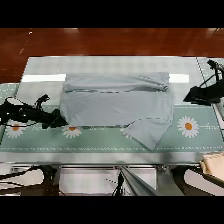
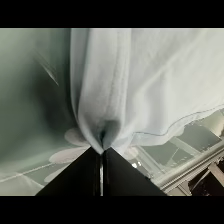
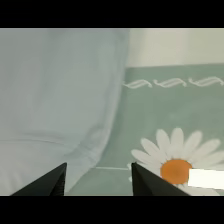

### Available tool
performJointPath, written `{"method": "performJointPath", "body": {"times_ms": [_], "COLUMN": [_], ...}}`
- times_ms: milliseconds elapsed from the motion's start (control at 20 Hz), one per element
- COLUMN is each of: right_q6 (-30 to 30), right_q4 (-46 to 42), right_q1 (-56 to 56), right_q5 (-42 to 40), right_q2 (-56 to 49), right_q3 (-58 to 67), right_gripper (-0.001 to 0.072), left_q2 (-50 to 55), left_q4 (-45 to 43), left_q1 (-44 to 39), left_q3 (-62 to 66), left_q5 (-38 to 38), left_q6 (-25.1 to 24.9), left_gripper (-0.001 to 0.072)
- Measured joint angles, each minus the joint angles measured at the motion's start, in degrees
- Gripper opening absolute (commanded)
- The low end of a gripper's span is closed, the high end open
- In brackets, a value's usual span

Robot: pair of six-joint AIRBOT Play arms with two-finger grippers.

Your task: Fold the shirts.

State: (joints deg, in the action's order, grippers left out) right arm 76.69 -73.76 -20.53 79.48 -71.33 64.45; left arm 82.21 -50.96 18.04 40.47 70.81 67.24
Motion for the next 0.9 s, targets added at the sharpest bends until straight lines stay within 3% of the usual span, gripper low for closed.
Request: {"method": "performJointPath", "body": {"times_ms": [250, 550, 750, 900], "right_q6": [-1.7, -3.2, -3.3, 0.9], "right_q4": [3.3, 12.7, 17.5, 17.8], "right_q1": [-8.5, -10.8, -8.1, -1.6], "right_q5": [0.3, -5.7, -11.5, -16.9], "right_q2": [6.3, 9.5, 9.9, 9.9], "right_q3": [-13.8, -28.5, -33.9, -36.3], "right_gripper": [0.0490, 0.0474, 0.0474, 0.0446], "left_q2": [0.4, 0.5, 0.5, 0.5], "left_q4": [0.1, 0.3, 0.6, 0.7], "left_q1": [0.6, 0.9, 0.9, 0.9], "left_q3": [0.0, 0.0, 0.0, 0.0], "left_q5": [0.1, 0.0, -0.3, -0.5], "left_q6": [-1.3, -2.1, -2.3, -2.3], "left_gripper": [0.0028, 0.0028, 0.0028, 0.0028]}}
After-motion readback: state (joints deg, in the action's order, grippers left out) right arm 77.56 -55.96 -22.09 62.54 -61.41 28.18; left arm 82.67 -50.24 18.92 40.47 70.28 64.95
